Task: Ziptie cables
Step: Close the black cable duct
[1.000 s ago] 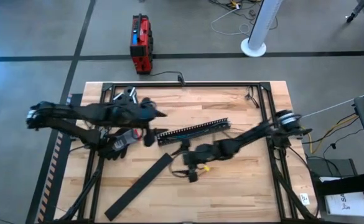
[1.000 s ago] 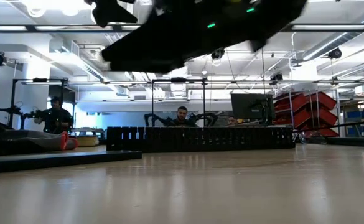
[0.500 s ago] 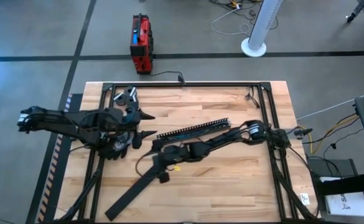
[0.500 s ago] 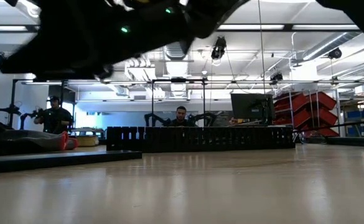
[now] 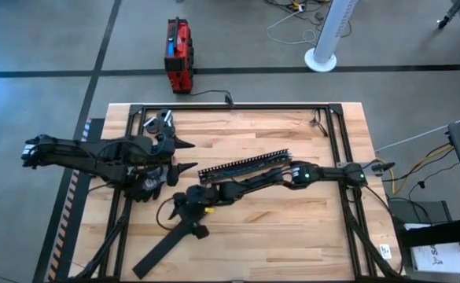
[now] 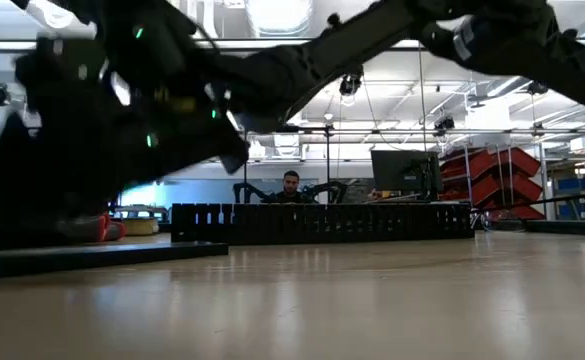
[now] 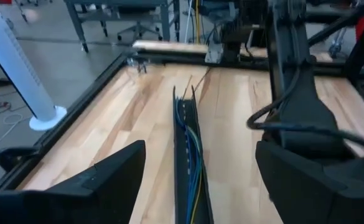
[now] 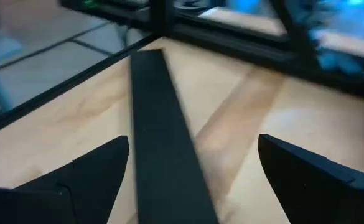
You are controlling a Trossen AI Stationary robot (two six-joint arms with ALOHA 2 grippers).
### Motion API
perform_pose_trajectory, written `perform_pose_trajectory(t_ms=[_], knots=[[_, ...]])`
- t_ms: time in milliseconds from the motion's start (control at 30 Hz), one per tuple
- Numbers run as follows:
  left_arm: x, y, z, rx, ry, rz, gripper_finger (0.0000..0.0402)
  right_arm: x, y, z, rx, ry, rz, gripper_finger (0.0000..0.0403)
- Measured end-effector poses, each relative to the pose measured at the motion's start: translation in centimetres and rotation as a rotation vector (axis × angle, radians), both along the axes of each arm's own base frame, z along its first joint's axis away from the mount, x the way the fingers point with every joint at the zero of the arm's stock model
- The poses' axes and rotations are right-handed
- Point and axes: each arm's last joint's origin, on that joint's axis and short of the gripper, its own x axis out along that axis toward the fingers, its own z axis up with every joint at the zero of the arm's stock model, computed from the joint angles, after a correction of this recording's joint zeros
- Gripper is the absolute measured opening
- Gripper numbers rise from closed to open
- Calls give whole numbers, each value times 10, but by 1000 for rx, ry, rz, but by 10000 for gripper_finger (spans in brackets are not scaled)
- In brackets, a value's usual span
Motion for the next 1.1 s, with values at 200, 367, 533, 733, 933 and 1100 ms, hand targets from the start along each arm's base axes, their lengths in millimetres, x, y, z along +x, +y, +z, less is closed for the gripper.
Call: perform_pose_trajectory(t_ms=[200, 367, 533, 733, 933, 1100], knots=[[5, 0, -3, 1, 16, 1, 296, 5, -5, -32, -16, 90, 110, 344], [10, -1, -4, 0, 20, 2, 296, 3, -5, -40, -94, 114, 139, 344], [13, -1, -6, -20, 25, 0, 297, -2, -4, -42, -137, 213, 105, 332], [15, -3, -6, -89, 17, -37, 302, -11, 1, -47, -206, 334, 46, 255], [15, -6, -7, -130, 23, -108, 297, -18, 12, -46, -238, 408, 24, 215], [17, -8, -12, -162, 32, -116, 298, -29, 26, -32, -302, 502, -12, 215]])
